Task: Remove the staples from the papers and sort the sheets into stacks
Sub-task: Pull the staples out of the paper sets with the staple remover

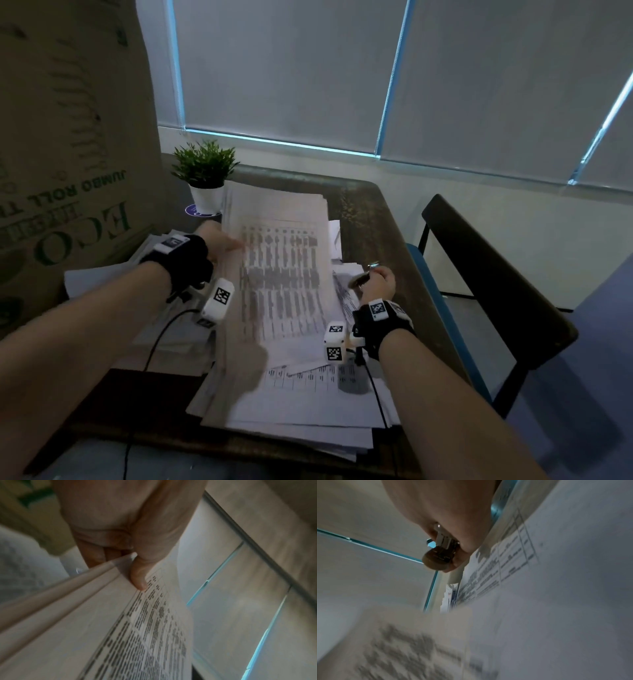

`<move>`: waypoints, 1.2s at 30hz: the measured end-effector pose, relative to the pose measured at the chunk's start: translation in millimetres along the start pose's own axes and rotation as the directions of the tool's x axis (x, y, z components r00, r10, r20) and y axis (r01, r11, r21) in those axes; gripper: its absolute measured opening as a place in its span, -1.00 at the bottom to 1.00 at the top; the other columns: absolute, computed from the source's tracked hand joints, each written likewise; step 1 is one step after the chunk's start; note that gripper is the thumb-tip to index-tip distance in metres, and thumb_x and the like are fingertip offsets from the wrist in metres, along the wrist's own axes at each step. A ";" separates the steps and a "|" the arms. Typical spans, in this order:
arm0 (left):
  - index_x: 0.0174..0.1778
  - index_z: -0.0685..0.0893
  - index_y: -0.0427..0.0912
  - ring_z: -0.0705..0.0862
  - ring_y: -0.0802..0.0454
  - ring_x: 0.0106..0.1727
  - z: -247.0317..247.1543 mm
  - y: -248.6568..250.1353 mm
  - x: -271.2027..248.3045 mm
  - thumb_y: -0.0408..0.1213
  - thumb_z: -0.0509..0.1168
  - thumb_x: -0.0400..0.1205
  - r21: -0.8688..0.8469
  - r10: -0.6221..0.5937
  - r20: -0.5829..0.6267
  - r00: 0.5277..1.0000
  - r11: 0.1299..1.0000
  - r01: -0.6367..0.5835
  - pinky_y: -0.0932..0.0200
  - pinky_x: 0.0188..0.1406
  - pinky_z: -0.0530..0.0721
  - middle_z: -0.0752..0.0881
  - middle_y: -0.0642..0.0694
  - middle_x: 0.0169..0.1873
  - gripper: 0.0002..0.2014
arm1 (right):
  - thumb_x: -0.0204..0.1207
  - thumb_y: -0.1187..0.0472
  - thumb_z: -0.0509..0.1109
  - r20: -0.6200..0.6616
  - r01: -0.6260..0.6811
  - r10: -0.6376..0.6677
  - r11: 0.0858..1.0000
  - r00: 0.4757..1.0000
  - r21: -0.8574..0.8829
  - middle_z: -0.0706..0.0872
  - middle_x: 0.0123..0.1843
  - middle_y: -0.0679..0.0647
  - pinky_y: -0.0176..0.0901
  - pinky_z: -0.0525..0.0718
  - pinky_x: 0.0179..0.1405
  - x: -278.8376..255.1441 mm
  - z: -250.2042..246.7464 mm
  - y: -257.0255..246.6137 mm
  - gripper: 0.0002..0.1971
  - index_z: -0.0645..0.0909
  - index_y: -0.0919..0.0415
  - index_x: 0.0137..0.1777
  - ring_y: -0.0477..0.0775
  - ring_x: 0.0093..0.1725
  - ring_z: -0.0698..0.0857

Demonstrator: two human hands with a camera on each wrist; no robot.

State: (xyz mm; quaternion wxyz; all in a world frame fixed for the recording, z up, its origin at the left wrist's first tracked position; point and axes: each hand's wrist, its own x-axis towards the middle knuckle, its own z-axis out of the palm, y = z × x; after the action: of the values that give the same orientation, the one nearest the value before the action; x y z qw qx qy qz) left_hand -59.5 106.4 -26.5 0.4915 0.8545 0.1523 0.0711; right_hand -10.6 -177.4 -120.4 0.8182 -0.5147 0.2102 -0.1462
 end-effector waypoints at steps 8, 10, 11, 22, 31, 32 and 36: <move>0.52 0.31 -0.32 0.54 -0.24 0.25 -59.4 -39.4 30.8 -0.33 -0.06 0.79 0.464 -0.106 -0.287 0.952 0.854 0.235 -0.07 0.30 0.52 0.39 -0.36 0.45 -0.62 | 0.67 0.48 0.08 0.083 -0.104 0.094 0.987 0.992 0.121 0.57 -0.37 0.22 -0.05 0.59 -0.39 -19.0 -10.8 8.2 -0.70 0.52 0.11 -0.09 0.09 -0.58 0.58; 0.28 0.46 -0.24 0.58 -0.23 0.06 -46.6 -34.5 23.1 -0.34 0.03 0.75 0.548 0.016 -0.275 0.961 0.824 0.143 -0.06 0.07 0.57 0.52 -0.29 0.23 -0.77 | 0.71 0.47 0.06 0.095 -0.136 0.123 0.979 0.988 0.149 0.57 -0.31 0.27 0.01 0.64 -0.37 -17.8 -14.7 8.3 -0.74 0.50 0.17 -0.04 0.15 -0.46 0.59; 0.25 0.48 -0.25 0.60 -0.27 0.05 -35.6 -32.1 23.1 -0.33 0.13 0.69 0.572 0.142 -0.280 0.949 0.819 0.046 -0.09 0.07 0.60 0.56 -0.27 0.19 -0.77 | 0.73 0.46 0.06 0.101 -0.156 0.141 0.973 0.985 0.169 0.58 -0.24 0.29 0.04 0.66 -0.34 -17.2 -15.5 7.7 -0.76 0.50 0.19 -0.01 0.17 -0.38 0.59; 0.61 0.12 -0.38 0.36 -0.30 0.52 92.5 -12.2 11.6 -0.20 0.25 0.68 0.069 -0.276 0.378 0.884 0.960 0.271 -0.07 0.45 0.38 0.24 -0.36 0.58 -0.33 | 0.75 0.42 0.05 0.164 -0.197 0.164 0.958 0.973 0.210 0.59 -0.12 0.27 0.08 0.69 -0.22 -14.0 -20.7 8.2 -0.76 0.52 0.19 0.01 0.19 -0.23 0.60; 0.33 0.54 -0.29 0.62 -0.21 0.19 109.9 -14.6 19.3 -0.40 0.36 0.57 0.042 0.015 -0.068 0.998 0.999 -0.012 0.11 0.05 0.58 0.61 -0.29 0.23 -0.60 | 0.74 0.45 0.05 0.175 -0.178 0.145 0.965 0.974 0.192 0.57 -0.14 0.25 0.05 0.66 -0.28 -13.8 -19.8 8.5 -0.78 0.50 0.22 0.03 0.19 -0.28 0.59; 0.30 0.58 -0.29 0.63 -0.20 0.17 109.7 -10.3 18.1 -0.42 0.34 0.57 0.038 0.048 -0.082 0.995 0.998 -0.045 0.14 -0.01 0.56 0.64 -0.28 0.17 -0.64 | 0.74 0.45 0.05 0.175 -0.171 0.140 0.968 0.975 0.181 0.57 -0.15 0.24 0.05 0.66 -0.30 -14.6 -18.1 8.0 -0.76 0.50 0.20 0.00 0.18 -0.30 0.59; 0.36 0.56 -0.38 0.66 -0.26 0.05 104.4 -0.4 15.1 -0.59 0.36 0.53 -0.219 -0.040 0.072 0.997 0.974 0.055 0.04 0.03 0.60 0.67 -0.32 0.08 -0.55 | 0.71 0.44 0.08 0.149 -0.120 0.124 0.992 0.981 -0.040 0.58 -0.26 0.19 0.00 0.61 -0.34 -15.0 -10.1 1.7 -0.76 0.52 0.14 0.04 0.12 -0.42 0.58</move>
State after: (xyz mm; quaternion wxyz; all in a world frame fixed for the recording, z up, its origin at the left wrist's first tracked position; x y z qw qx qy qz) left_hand -17.0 26.1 -80.2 0.5896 0.7928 0.1471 0.0470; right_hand -28.5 -177.7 -122.9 0.8312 -0.5231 0.1809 -0.0530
